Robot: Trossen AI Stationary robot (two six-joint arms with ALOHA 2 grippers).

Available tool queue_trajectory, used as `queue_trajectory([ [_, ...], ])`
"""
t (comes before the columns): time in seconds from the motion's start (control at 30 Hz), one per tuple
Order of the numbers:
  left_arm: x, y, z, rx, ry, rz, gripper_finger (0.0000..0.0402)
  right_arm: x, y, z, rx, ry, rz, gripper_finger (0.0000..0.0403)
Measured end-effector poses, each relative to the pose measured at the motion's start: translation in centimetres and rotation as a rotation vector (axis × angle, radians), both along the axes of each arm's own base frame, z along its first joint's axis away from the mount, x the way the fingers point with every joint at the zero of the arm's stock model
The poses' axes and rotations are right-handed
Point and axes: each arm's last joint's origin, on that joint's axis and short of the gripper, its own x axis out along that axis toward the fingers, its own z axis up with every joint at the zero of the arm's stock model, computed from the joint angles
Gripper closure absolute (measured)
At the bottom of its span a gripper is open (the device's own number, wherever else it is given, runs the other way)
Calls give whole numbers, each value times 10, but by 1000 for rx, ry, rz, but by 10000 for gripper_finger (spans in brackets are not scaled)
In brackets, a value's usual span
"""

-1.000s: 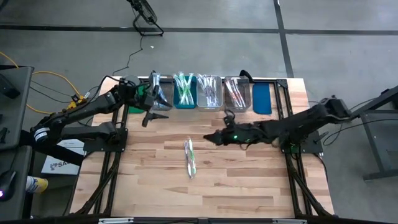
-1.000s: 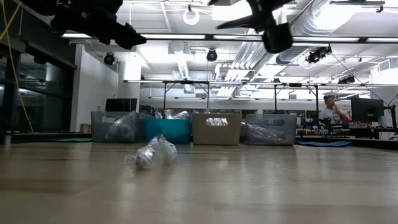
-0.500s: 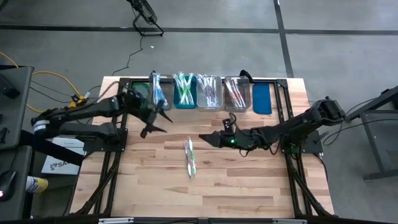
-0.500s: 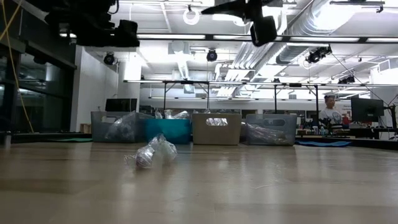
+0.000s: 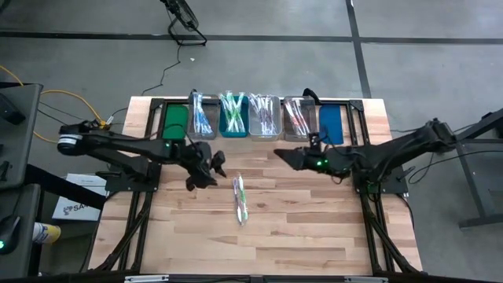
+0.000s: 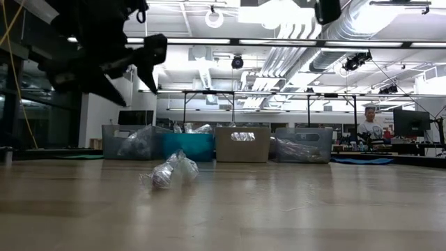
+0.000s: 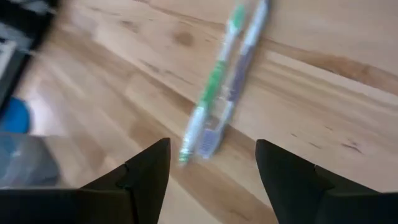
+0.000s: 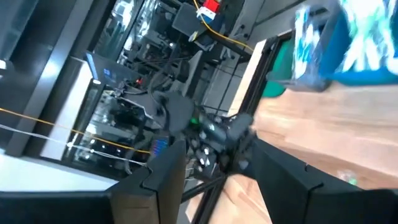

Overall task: Pick & Place Toothbrushes
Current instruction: Put the purple toothbrush into the white bin

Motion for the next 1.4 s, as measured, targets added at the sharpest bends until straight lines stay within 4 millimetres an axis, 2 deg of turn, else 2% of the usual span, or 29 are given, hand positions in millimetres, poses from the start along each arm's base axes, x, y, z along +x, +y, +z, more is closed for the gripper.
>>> queue_trajectory([
  [0.13,12,-7,-16,12,51,-22,172,-14,-4,10,-30,6,4,227],
  [0.27,31,-9,-23,6,94,-23,172,-22,-5,13,-49,24,16,227],
  [0.5,66,-10,-26,67,186,-100,172,-25,-4,11,-61,63,59,227],
  [0.6,73,-10,-37,113,299,-164,172,-25,-3,10,-58,74,88,227],
  [0.73,83,-8,-46,180,349,-187,172,-25,-3,8,-60,95,109,227],
  [0.93,89,-7,-47,239,346,-201,172,-35,-1,12,-63,97,123,227],
  [1.27,90,-6,-48,291,343,-205,172,-66,3,19,-105,130,73,227],
  [1.4,91,-6,-58,293,385,-207,172,-73,3,21,-109,128,71,227],
])
